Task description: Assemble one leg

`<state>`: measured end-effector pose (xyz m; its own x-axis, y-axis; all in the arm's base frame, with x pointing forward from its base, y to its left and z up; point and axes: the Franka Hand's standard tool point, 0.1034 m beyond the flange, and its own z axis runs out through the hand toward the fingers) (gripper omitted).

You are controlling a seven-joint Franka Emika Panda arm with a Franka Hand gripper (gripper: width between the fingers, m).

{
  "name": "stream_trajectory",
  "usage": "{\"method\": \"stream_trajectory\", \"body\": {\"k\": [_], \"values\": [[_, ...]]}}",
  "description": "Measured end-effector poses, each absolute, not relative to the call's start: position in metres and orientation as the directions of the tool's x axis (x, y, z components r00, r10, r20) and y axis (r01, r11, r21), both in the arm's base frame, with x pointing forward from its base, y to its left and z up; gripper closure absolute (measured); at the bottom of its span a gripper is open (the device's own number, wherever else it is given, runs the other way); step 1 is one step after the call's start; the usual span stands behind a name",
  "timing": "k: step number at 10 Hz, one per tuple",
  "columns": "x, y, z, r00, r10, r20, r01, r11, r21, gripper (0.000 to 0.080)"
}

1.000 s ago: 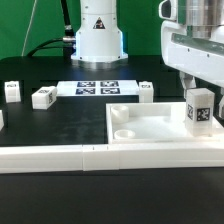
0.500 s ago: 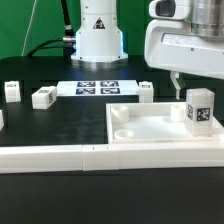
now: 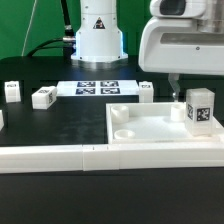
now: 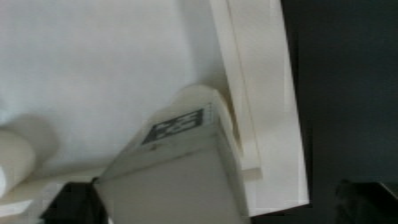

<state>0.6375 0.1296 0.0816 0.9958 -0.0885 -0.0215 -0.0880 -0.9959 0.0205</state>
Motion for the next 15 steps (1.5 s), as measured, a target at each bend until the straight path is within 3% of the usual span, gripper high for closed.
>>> {"method": "stream_trajectory", "body": {"k": [3,4,5,7,10,15], "values": [[0.6395,0.1199,0.0814,1.0,0.008,-0.023,0.009,-1.0,0.016,0.0151],[0.6395,0.1199,0.0814,1.0,0.008,-0.023,0.008,-1.0,0.016,0.0274],[0.6396,0.1197,0.0814,1.0,0.007,-0.023,0.008,-1.0,0.016,0.0274],[0.6397,0.1197,0.0815,1.0,0.007,-0.022,0.008,-1.0,0.016,0.0508],[0.6397,0.1198,0.0814,1.0,-0.02,-0.022,-0.02,-1.0,0.016,0.0508],[0.6403,0.1192,0.0817,0.859,-0.512,-0.025,-0.512,-0.859,0.003,0.0508]]}}
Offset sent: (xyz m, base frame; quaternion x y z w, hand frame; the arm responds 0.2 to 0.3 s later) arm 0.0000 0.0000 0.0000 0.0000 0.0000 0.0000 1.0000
